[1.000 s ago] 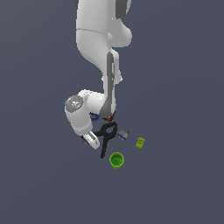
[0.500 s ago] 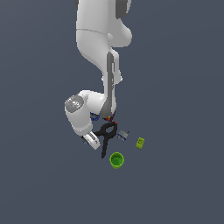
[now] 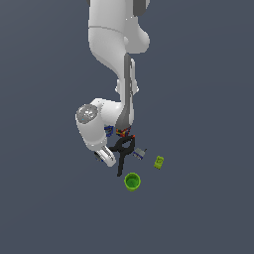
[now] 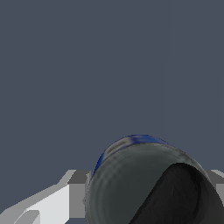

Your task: Pick up a designated object from a clutter of objects.

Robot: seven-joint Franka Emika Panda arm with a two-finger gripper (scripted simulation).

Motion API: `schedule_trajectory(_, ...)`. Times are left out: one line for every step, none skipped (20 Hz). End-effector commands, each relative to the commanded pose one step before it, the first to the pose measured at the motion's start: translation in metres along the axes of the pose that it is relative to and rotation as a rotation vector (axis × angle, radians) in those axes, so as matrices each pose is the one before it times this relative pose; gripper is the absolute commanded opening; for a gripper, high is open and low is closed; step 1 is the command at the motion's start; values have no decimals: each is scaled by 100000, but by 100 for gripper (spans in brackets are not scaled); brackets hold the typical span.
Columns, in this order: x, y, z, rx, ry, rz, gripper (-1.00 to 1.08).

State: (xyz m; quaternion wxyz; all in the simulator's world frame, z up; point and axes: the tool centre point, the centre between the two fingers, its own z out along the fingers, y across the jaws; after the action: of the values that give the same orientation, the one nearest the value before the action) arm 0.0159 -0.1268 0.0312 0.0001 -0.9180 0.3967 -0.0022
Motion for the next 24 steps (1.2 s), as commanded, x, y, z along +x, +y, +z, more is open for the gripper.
schedule_trajectory(-612,-412,-1127,295,288,-66,-100)
schedule_trajectory(-355,-141,-475,0,0,0,-100)
schedule_trajectory(-386,-153,-518,0,0,0,-100)
schedule_trajectory(-417,-170,-528,-2,-69,-8,-100)
schedule_trajectory(-449,-179,-604,0,0,0,-100)
schedule_trajectory(-481,-192,-648,0,0,0,-100)
schedule_trajectory(-513,-205,-692,0,0,0,-100)
schedule_trajectory(-545,-225,-702,-21,-65,-12,-100)
schedule_trajectory(-578,-231,-784,0,0,0,-100)
schedule_trajectory(-605,-242,-823,0,0,0,-100)
schedule_trajectory(-612,-256,-797,-50,-45,-16,-100)
schedule_trajectory(-613,-245,-840,0,0,0,-100)
schedule_trajectory(-616,-247,-848,0,0,0,-100)
schedule_trajectory(-624,-262,-831,-67,-5,-14,-100)
schedule_trajectory(-624,-250,-866,0,0,0,-100)
schedule_trajectory(-633,-263,-864,-47,9,-8,-100)
schedule_trajectory(-640,-266,-879,-47,12,-7,-100)
schedule_trajectory(-644,-260,-906,0,0,0,-100)
schedule_trajectory(-661,-278,-910,-64,25,-8,-100)
schedule_trajectory(-666,-270,-945,0,0,0,-100)
schedule_trajectory(-692,-298,-951,-89,39,-10,-100)
schedule_trajectory(-705,-297,-988,-44,20,-5,-100)
schedule_trajectory(-710,-292,-1016,0,0,0,-100)
schedule_trajectory(-718,-311,-1002,-63,26,-10,-100)
